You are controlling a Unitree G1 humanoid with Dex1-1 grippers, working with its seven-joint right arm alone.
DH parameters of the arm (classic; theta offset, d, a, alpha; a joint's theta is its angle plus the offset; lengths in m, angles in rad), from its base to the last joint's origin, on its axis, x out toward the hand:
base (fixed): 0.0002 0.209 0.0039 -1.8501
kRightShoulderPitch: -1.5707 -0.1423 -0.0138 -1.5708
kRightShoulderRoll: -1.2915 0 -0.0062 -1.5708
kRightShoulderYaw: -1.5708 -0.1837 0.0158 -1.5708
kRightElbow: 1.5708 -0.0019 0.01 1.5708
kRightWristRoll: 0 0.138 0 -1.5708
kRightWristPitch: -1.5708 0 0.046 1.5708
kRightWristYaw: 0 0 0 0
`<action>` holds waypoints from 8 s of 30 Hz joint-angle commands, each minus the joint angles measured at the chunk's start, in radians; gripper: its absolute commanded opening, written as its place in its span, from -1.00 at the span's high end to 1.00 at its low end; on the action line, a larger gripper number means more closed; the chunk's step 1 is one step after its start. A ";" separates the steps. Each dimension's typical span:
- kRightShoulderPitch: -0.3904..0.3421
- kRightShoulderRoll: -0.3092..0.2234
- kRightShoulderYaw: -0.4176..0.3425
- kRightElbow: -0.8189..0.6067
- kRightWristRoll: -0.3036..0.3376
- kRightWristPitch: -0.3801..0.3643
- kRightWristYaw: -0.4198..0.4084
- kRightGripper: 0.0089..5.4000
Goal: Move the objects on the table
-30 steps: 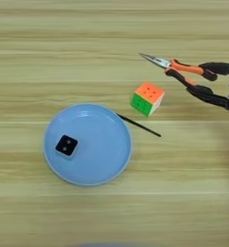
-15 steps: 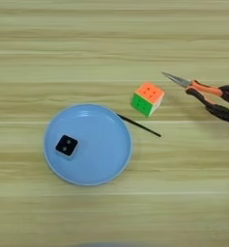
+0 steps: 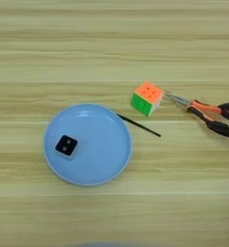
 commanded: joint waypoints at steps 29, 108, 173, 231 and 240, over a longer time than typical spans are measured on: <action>-0.195 0.005 -0.006 0.127 0.015 -0.059 -0.097 -0.95; 0.048 0.443 0.391 -0.857 0.152 0.414 -0.186 -0.99; 0.031 0.620 0.544 -0.571 -0.074 0.211 -0.312 -0.14; -0.090 0.407 0.155 -0.759 0.129 0.319 -0.263 0.08; -0.071 0.259 0.025 -0.790 0.190 0.354 -0.218 0.08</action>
